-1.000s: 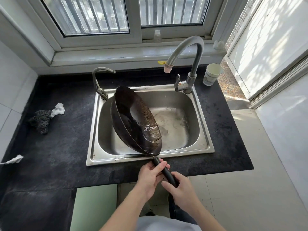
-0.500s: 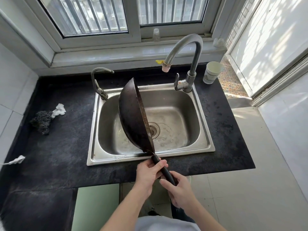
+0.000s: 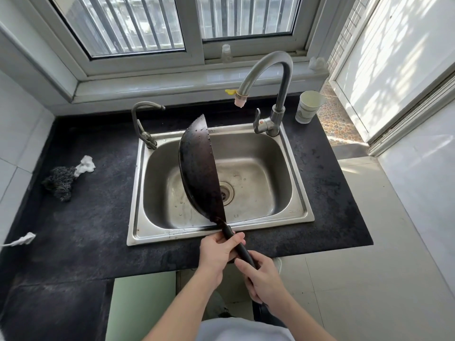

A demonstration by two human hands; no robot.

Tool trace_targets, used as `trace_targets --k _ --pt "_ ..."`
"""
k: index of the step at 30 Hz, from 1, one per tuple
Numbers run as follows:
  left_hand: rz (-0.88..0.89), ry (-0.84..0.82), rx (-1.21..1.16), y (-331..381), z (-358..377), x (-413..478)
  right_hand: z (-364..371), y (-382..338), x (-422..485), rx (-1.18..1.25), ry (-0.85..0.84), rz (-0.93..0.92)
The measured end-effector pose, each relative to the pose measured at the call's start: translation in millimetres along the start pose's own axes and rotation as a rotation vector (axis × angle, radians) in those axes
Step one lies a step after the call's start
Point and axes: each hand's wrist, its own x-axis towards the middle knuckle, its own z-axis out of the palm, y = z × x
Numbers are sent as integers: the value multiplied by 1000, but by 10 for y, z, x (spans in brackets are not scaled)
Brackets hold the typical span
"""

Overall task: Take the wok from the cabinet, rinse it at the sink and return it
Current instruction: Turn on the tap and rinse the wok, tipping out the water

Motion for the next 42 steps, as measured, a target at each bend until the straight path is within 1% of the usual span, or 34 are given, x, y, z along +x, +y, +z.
trace_targets --k 11,30,37,40,42 --pt "16 18 89 81 20 -31 44 7 12 66 -14 24" --pt "10 33 115 91 -6 17 61 -32 30 49 -20 32" --pt "23 -11 138 85 -97 37 142 -80 9 11 36 7" --pt "2 -26 102 63 -155 68 185 -64 22 11 49 -17" --pt "-24 -43 62 45 -201 68 214 1 30 -50 67 -44"
